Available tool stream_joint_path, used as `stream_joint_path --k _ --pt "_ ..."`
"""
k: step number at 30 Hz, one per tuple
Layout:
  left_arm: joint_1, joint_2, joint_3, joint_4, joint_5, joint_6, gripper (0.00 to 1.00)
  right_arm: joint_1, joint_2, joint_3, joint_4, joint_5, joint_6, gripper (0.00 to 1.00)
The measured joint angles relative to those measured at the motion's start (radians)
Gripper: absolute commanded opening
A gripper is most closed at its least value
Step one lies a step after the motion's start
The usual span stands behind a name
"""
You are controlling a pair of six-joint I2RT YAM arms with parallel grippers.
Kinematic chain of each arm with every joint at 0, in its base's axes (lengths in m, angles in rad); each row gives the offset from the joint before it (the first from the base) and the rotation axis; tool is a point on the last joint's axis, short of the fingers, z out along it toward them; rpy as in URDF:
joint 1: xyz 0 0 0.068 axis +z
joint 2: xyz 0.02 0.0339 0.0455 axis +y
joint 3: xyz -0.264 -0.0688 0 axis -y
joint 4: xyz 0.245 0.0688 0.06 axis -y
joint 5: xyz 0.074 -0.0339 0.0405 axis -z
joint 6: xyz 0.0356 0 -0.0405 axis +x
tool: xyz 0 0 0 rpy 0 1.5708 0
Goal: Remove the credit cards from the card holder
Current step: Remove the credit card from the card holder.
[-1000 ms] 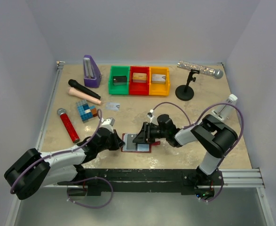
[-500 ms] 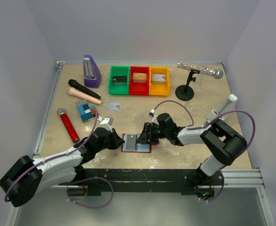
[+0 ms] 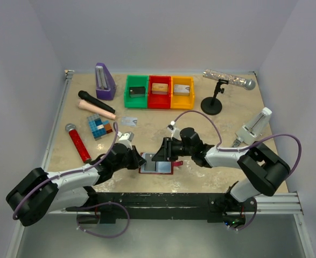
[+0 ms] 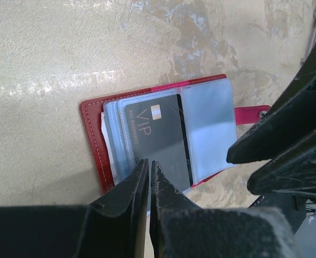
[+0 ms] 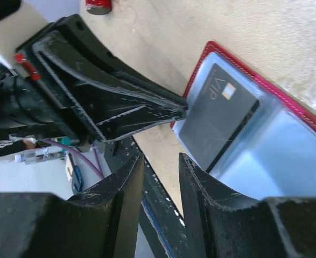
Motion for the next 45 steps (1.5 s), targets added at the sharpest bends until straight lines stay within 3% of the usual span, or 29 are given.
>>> stream_joint_path --k 17,45 --pt "0.000 0.029 -0.018 0.026 -0.014 -0.004 0.09 0.006 0.181 0.011 0.127 -0.026 0.074 0.41" --pt "-0.001 0.035 -0.033 0.063 -0.039 -0.014 0.08 -0.026 0.211 -0.043 0.212 -0.030 0.081 0.43"
